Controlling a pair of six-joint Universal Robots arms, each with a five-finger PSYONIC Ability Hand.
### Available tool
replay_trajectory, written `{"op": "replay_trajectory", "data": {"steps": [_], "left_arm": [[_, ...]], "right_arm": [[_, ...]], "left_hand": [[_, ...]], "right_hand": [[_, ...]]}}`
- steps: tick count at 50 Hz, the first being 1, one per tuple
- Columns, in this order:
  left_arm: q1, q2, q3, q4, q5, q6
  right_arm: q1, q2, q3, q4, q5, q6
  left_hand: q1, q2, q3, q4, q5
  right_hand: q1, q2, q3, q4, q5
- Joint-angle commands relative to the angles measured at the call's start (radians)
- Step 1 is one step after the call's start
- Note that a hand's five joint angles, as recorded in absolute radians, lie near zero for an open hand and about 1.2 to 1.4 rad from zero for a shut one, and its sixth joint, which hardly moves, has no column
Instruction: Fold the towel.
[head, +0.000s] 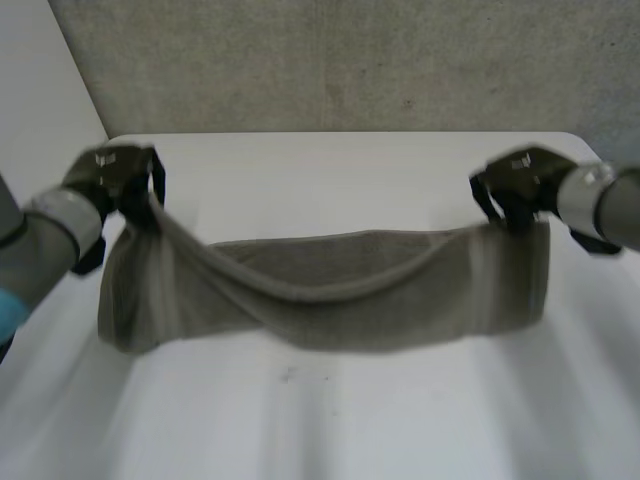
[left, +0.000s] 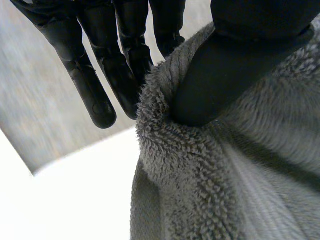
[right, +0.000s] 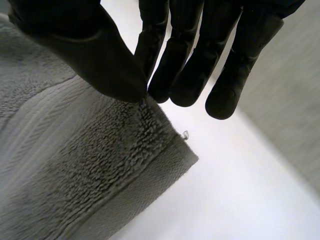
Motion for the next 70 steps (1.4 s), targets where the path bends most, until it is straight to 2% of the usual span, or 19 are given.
{"op": "replay_trajectory", "data": {"steps": [1,3,4,6,12,14,22,30,32,39,48,49,50,51,52,53,55,58,70], "left_arm": [[-0.027,-0.108,0.497,0.102,-0.016,-0.001],[-0.053,-0.123,0.688,0.168,-0.018,-0.046],[-0.053,-0.123,0.689,0.168,-0.018,-0.046],[-0.056,-0.125,0.790,0.215,-0.051,-0.143],[-0.053,-0.127,0.769,0.206,-0.114,-0.265],[-0.047,-0.119,0.648,0.177,-0.117,-0.297],[0.010,-0.091,0.230,0.205,-0.105,-0.294],[0.022,-0.094,-0.058,0.320,-0.074,-0.288],[0.024,-0.097,-0.200,0.413,-0.044,-0.285],[0.024,-0.087,-0.305,0.447,-0.027,-0.233],[0.041,-0.021,-0.359,0.461,-0.028,-0.136],[0.041,-0.021,-0.359,0.461,-0.028,-0.136],[0.047,-0.019,-0.359,0.463,-0.028,-0.139],[0.054,-0.013,-0.360,0.463,-0.030,-0.141],[0.054,-0.013,-0.360,0.463,-0.030,-0.141],[0.064,-0.007,-0.362,0.463,-0.030,-0.142],[0.073,-0.004,-0.362,0.463,-0.030,-0.142],[0.088,-0.004,-0.362,0.463,-0.028,-0.144],[0.100,-0.019,-0.356,0.463,-0.027,-0.142]], "right_arm": [[0.077,0.145,-0.531,-0.182,0.068,0.058],[0.092,0.159,-0.736,-0.334,0.107,0.137],[0.092,0.159,-0.737,-0.335,0.107,0.137],[0.089,0.141,-0.766,-0.424,0.124,0.243],[0.086,0.101,-0.706,-0.403,0.107,0.317],[0.083,0.093,-0.621,-0.320,0.072,0.291],[0.085,0.102,-0.356,-0.185,-0.015,0.142],[0.089,0.104,0.062,-0.241,-0.029,0.052],[0.092,0.112,0.147,-0.285,-0.028,0.038],[0.091,0.101,0.416,-0.430,-0.015,-0.005],[0.082,0.067,0.492,-0.447,0.005,0.038],[0.082,0.069,0.496,-0.450,0.011,0.065],[0.080,0.072,0.500,-0.455,0.017,0.091],[0.080,0.072,0.500,-0.455,0.017,0.091],[0.074,0.075,0.503,-0.465,0.023,0.103],[0.074,0.075,0.503,-0.466,0.023,0.104],[0.065,0.076,0.507,-0.485,0.038,0.108],[0.060,0.069,0.510,-0.495,0.058,0.108],[0.052,0.090,0.506,-0.498,0.074,0.090]], "left_hand": [[0.212,0.178,0.180,0.179,0.202],[0.212,0.178,0.180,0.179,0.202],[0.212,0.178,0.180,0.179,0.202],[0.212,0.178,0.180,0.179,0.202],[0.212,0.178,0.180,0.179,0.202],[0.212,0.178,0.180,0.179,0.202],[0.212,0.178,0.180,0.179,0.202],[0.212,0.178,0.180,0.179,0.202],[0.212,0.178,0.180,0.179,0.202],[0.212,0.178,0.180,0.179,0.202],[0.212,0.178,0.180,0.179,0.202],[0.212,0.178,0.180,0.179,0.202],[0.212,0.178,0.180,0.179,0.202],[0.212,0.178,0.180,0.179,0.202],[0.212,0.178,0.180,0.179,0.202],[0.212,0.178,0.180,0.179,0.202],[0.212,0.178,0.180,0.179,0.202],[0.212,0.178,0.180,0.179,0.202],[0.212,0.178,0.180,0.179,0.202]], "right_hand": [[0.064,0.061,0.061,0.059,0.058],[0.064,0.061,0.061,0.059,0.058],[0.064,0.061,0.061,0.059,0.058],[0.064,0.061,0.061,0.059,0.058],[0.064,0.061,0.061,0.059,0.058],[0.064,0.061,0.061,0.059,0.058],[0.064,0.061,0.061,0.059,0.058],[0.064,0.061,0.061,0.059,0.058],[0.064,0.061,0.061,0.059,0.058],[0.064,0.061,0.061,0.059,0.058],[0.064,0.061,0.061,0.059,0.058],[0.048,0.045,0.045,0.042,0.042],[-0.162,-0.165,-0.164,-0.167,-0.168],[-0.164,-0.167,-0.167,-0.169,-0.170],[-0.373,-0.376,-0.376,-0.379,-0.379],[-0.375,-0.378,-0.378,-0.381,-0.381],[-0.621,-0.624,-0.624,-0.626,-0.627],[-0.751,-0.754,-0.753,-0.756,-0.757],[-0.886,-0.889,-0.889,-0.891,-0.892]]}}
